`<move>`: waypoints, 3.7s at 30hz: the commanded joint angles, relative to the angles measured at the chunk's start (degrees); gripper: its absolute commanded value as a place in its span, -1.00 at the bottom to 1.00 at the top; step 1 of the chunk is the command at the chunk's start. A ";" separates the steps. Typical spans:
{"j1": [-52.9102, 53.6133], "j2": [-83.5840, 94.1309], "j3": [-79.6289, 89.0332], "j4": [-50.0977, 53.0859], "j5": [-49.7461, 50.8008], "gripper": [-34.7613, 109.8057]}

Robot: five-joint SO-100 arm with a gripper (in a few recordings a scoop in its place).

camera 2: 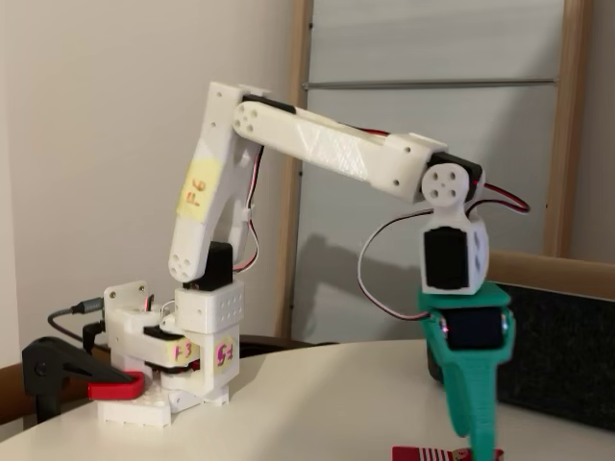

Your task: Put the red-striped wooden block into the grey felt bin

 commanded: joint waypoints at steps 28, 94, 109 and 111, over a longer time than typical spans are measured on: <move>11.25 -5.62 -0.70 -5.19 10.99 -0.13; 19.95 12.13 -5.80 20.83 -58.18 0.08; 13.54 7.03 -5.80 21.97 -66.88 0.03; 12.30 6.68 -5.71 22.06 -67.50 0.04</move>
